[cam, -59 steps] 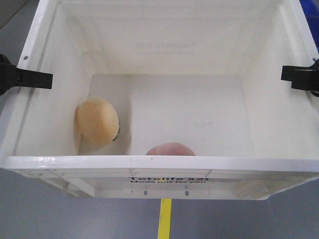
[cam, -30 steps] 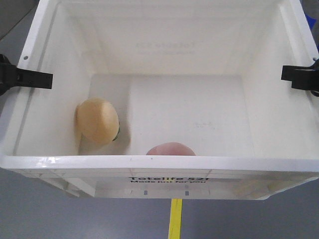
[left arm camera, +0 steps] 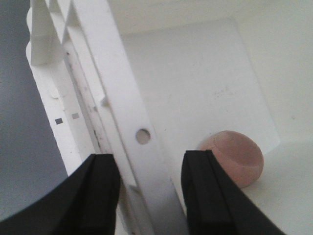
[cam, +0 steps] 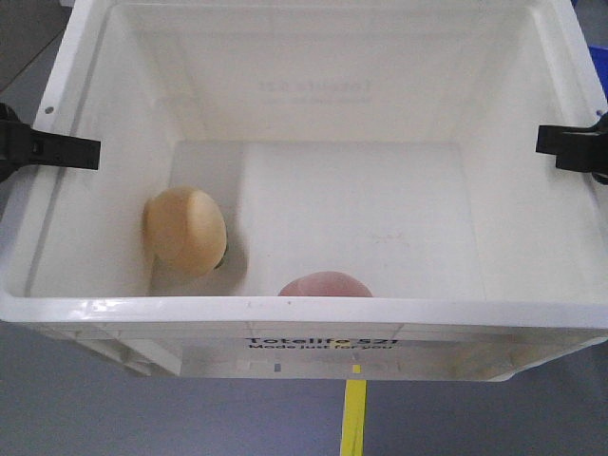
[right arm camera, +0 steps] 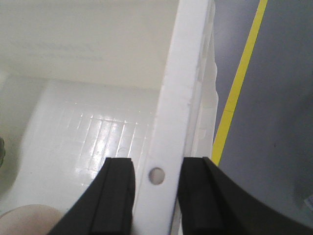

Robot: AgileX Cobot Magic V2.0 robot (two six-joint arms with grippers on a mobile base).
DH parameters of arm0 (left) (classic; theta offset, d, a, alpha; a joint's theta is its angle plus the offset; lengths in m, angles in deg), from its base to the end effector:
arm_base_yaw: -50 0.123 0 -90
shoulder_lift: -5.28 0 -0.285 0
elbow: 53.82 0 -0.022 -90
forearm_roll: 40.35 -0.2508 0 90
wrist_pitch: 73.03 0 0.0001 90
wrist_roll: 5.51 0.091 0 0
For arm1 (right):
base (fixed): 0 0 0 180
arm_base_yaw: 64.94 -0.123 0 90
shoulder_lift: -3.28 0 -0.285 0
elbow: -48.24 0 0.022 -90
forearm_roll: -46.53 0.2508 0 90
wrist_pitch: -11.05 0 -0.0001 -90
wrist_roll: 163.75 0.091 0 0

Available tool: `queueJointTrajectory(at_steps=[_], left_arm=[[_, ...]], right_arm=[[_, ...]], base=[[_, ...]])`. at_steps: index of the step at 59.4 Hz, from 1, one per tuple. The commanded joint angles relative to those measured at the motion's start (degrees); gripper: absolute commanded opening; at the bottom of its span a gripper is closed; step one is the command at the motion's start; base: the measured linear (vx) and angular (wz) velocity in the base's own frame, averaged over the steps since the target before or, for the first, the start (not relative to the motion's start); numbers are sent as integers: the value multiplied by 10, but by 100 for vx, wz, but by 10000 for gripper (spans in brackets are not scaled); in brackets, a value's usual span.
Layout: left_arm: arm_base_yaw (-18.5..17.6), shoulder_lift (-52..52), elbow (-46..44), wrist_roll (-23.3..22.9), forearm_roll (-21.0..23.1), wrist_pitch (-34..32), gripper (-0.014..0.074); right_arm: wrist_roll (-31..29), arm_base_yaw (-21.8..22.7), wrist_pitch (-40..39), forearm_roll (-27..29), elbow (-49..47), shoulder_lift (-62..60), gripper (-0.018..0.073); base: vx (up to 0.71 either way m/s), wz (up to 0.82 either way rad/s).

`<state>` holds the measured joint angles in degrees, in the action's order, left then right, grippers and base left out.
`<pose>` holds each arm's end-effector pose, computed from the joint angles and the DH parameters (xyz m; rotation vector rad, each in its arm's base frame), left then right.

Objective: Place moving items into box and shelve
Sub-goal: 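Keep holding the tote while the base drives across the floor, then keep holding the tote while the base turns along the floor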

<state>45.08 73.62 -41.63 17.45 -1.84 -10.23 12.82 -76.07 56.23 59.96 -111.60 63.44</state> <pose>0.1849 -0.0665 0.3952 0.4326 2.2908 -0.7149 0.1693 0.0486 0.3829 -0.1904 2.1802 0.3511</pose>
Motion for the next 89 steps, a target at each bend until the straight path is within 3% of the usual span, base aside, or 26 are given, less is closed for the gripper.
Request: queueJointTrajectory(at_steps=[1, 89], left_arm=[[-8, -16, -26, 17, 83, -48, -6], [-8, -15, -26, 17, 83, -48, -6]], right_arm=[[-15, -2, -79, 50, -25, -12, -6], [-15, -2, -79, 50, -25, -12, -6]], base=[[46, 1], [48, -6]])
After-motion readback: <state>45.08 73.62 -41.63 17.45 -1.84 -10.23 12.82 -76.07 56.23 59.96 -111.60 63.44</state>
